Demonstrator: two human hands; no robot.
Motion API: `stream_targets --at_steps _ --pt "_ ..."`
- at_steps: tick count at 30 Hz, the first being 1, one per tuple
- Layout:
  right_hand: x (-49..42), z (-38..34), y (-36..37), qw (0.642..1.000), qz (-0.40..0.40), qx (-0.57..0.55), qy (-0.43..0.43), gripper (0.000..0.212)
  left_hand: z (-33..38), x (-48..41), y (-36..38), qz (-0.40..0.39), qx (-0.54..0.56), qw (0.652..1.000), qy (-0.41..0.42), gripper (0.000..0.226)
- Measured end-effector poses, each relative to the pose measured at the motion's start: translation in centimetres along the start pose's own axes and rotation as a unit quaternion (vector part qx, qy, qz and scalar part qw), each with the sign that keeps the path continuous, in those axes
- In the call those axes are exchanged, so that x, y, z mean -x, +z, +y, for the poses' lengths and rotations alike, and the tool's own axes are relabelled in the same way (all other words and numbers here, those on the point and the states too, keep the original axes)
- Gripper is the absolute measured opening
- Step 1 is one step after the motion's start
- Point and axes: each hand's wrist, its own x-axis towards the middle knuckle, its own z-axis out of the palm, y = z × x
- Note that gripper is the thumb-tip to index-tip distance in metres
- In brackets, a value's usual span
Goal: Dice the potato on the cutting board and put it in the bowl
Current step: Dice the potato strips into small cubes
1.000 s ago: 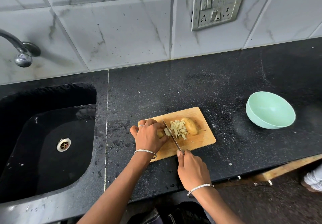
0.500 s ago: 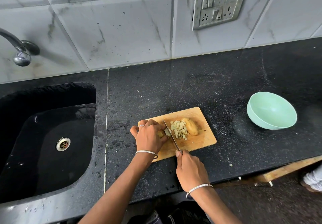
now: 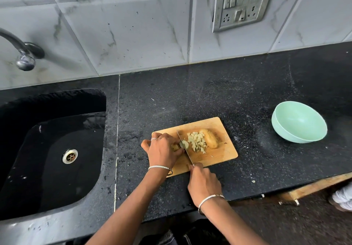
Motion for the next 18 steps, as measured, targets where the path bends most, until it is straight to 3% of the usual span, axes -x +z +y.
stream_targets --at_steps 6,13,18 --pt "-0.5 3.3 -1.4 0.994 -0.041 -0.095 0.024 0.042 0.4 0.2 -0.1 0.005 -0.01 1.0 -0.001 0.027" --pt "0.7 4.0 -1.2 0.989 0.003 -0.147 0.003 0.037 0.4 0.2 0.7 -0.018 0.046 0.998 0.035 0.03" --pt "0.8 3.4 -1.1 0.991 0.021 -0.135 0.007 0.034 0.4 0.6 -0.1 0.031 0.059 0.998 0.012 0.026"
